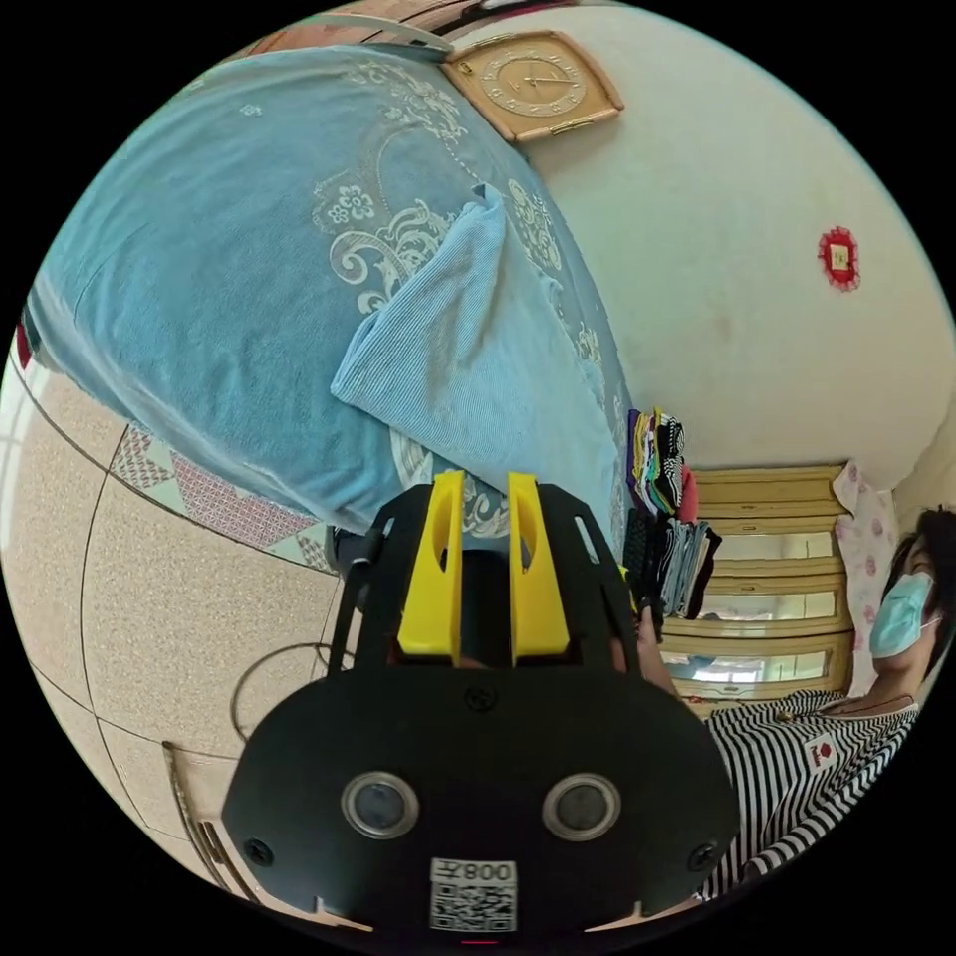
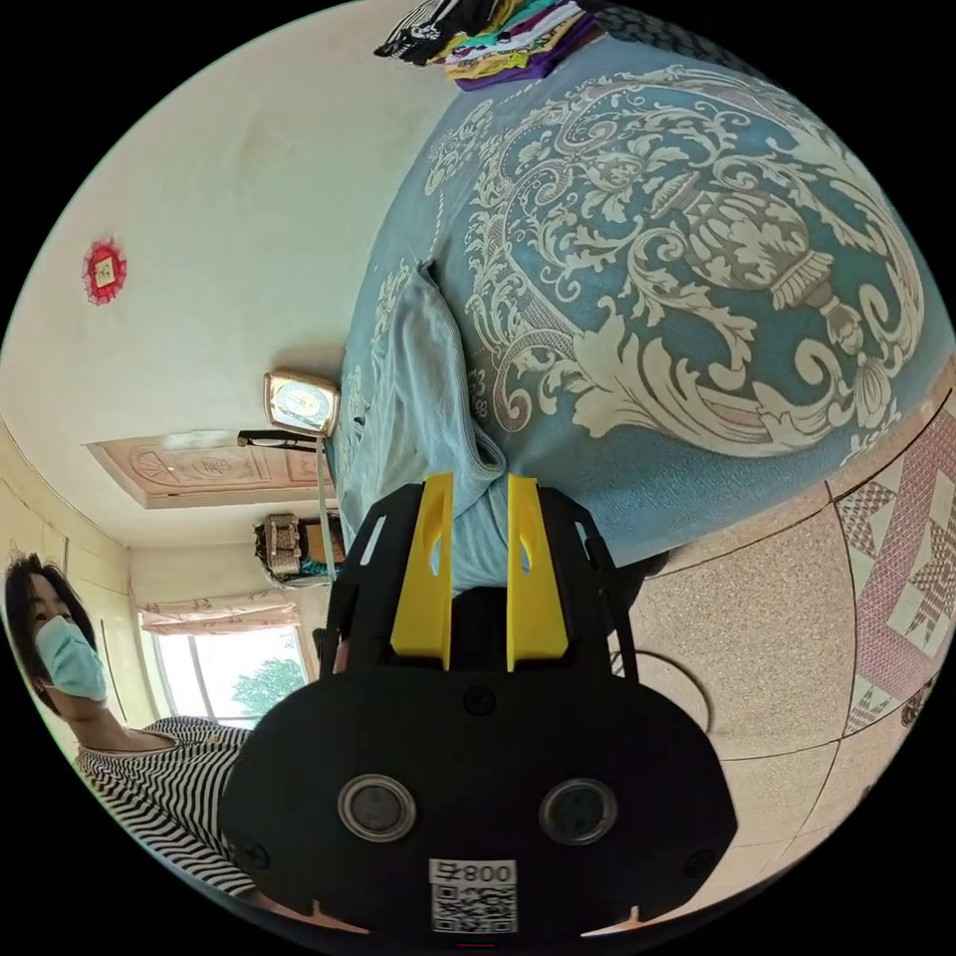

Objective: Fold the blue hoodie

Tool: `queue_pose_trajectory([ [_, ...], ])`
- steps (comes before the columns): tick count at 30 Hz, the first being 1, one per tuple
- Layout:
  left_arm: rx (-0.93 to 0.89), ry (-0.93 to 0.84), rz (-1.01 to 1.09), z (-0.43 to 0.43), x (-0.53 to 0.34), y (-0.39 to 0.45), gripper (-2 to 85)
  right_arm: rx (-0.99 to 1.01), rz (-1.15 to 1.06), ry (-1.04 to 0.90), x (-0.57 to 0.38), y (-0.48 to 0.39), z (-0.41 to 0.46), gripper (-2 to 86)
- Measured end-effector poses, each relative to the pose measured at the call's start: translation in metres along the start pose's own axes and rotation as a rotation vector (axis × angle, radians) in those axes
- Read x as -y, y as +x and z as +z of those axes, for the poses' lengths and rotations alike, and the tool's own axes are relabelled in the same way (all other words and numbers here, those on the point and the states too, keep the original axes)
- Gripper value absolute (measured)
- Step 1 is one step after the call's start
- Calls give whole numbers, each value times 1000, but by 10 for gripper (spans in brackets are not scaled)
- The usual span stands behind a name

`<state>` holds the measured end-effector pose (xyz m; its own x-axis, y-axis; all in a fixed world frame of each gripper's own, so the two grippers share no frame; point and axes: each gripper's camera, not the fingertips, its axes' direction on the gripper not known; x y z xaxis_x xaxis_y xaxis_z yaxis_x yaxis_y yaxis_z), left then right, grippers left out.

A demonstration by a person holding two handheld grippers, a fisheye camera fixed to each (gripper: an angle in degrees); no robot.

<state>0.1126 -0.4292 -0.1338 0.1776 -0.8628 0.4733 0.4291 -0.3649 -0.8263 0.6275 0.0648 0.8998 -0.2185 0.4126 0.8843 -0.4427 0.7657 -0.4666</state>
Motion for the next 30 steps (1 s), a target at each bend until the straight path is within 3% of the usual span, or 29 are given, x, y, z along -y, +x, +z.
queue_pose_trajectory([
  [10, -162, -23, -121, 45, 9, -21, 75, 76, 47, -12, 18, 22, 10, 63],
  [25, -306, 34, -203, 87, -22, 13, 43, 153, 39, 55, 18, 25, 0, 28],
  [30, -191, 89, -175, 85, -49, 45, 38, 188, -12, 75, 22, 5, -2, 27],
])
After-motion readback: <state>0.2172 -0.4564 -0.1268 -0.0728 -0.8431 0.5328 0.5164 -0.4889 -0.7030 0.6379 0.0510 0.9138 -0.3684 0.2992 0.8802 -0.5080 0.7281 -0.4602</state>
